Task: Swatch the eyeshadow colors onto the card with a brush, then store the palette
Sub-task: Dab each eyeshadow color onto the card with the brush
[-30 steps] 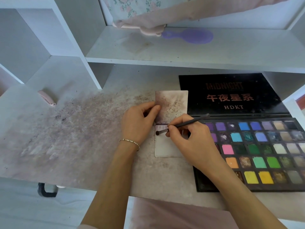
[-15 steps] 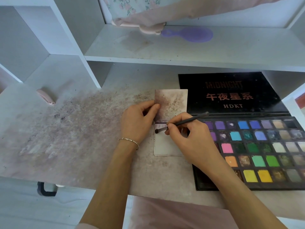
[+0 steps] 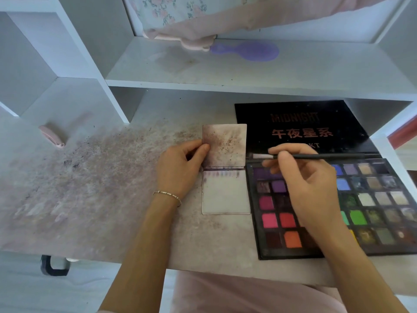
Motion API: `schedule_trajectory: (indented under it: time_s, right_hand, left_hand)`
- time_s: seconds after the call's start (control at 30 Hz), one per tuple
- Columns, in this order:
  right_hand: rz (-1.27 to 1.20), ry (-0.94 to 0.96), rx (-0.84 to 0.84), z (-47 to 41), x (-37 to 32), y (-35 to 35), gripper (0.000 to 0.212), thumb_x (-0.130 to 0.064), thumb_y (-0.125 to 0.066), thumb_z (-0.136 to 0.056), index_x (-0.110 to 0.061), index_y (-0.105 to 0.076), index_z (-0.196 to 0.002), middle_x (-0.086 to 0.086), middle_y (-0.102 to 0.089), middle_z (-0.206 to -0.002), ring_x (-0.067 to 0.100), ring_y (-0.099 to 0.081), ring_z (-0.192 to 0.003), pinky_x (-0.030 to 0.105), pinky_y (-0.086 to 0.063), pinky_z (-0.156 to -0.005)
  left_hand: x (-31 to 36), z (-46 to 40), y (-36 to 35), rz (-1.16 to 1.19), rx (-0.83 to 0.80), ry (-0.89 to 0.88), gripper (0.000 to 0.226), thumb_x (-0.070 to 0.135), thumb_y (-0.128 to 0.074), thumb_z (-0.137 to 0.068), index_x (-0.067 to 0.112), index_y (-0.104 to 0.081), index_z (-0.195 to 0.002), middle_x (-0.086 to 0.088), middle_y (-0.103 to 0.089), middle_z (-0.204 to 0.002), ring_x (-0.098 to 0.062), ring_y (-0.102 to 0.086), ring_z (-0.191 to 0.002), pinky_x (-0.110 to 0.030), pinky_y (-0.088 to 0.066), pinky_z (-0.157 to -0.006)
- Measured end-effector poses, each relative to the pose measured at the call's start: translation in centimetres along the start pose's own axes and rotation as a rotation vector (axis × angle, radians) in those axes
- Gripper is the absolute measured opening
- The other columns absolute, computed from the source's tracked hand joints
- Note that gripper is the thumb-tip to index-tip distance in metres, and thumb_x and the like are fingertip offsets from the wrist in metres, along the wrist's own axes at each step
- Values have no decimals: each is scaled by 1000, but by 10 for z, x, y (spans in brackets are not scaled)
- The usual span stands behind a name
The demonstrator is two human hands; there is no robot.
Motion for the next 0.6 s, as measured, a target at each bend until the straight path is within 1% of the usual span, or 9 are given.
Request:
schedule_trajectory:
  time_s: [0.07, 0.13, 0.2, 0.27, 0.33, 0.4, 0.5, 0.53, 0.6]
  right_hand:
    - [39, -22, 30, 3, 5, 16, 25, -4, -44, -93, -21, -59, -83, -8, -65, -72, 2, -65, -74, 13, -49, -68]
    - [68, -37, 61, 7, 10, 30, 26, -4, -42, -94, -23, -58, -84, -10, -67, -74, 3, -64, -76, 11, -47, -67]
    - [99, -34, 80, 11, 13, 39, 28, -3, -44, -93, -27, -56, -84, -8, -67, -75, 0, -63, -77, 8, -46, -66]
    - [144, -22, 75, 14, 15, 44, 26, -5, -48, -90, -29, -56, -83, -8, -63, -77, 1, -61, -77, 8, -46, -64]
    - [171, -43, 58, 17, 20, 45, 28, -3, -50, -89, -29, -55, -81, -9, -62, -78, 6, -60, -77, 10, -47, -63]
    - [191, -74, 42, 19, 26, 44, 28, -3, -50, -88, -29, -55, -80, -6, -64, -71, 7, -62, -74, 13, -48, -61]
    - [214, -76, 40, 21, 27, 41, 19, -16, -50, -86, -30, -55, -75, 3, -62, -68, 16, -59, -63, 25, -47, -57]
    - [218, -76, 39, 22, 27, 41, 16, -20, -49, -83, -31, -55, -73, 6, -61, -65, 19, -58, -61, 28, -46, -57]
    - [226, -76, 22, 22, 28, 39, 16, -20, -50, -83, -31, -54, -72, 9, -61, -62, 21, -59, -61, 28, -46, -57]
  left_hand:
    - [-1, 0, 0, -3, 4, 2, 16, 21, -60, -88, 12, -72, -86, -10, -72, -78, -24, -65, -78, -42, -53, -77]
    - [-1, 0, 0, 6, 7, 9, 15, 21, -60, -88, 12, -73, -86, -6, -69, -74, -22, -65, -76, -41, -53, -78]
    - [-1, 0, 1, 7, 13, 2, 15, 20, -60, -87, 12, -73, -87, -9, -71, -76, -19, -63, -74, -41, -53, -78]
    - [0, 0, 1, 2, 19, -5, 16, 19, -60, -87, 9, -72, -85, -14, -72, -81, -20, -63, -73, -42, -53, -77]
    - [1, 0, 1, 3, 19, -2, 16, 19, -60, -88, 10, -73, -86, -12, -72, -82, -22, -63, -75, -42, -53, -77]
    - [1, 0, 1, 5, 23, 1, 15, 19, -60, -87, 12, -74, -90, -5, -72, -82, -18, -62, -74, -39, -52, -78]
    - [2, 0, 2, 7, 26, -2, 16, 17, -60, -87, 12, -74, -93, 3, -69, -79, -15, -60, -75, -36, -51, -77]
    - [2, 0, 1, 5, 26, 0, 16, 18, -60, -87, 13, -74, -94, 5, -67, -78, -14, -60, -74, -35, -51, -77]
    - [2, 0, 1, 5, 25, 1, 16, 18, -60, -88, 12, -73, -95, 5, -66, -77, -14, -60, -74, -34, -51, -77]
Point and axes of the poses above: each hand's wrist, its own z-axis away from the middle knuckle, its own y-axis out of the back of the hand, x = y × z, the point moved 7 cm from there along -z, towards the middle knuckle
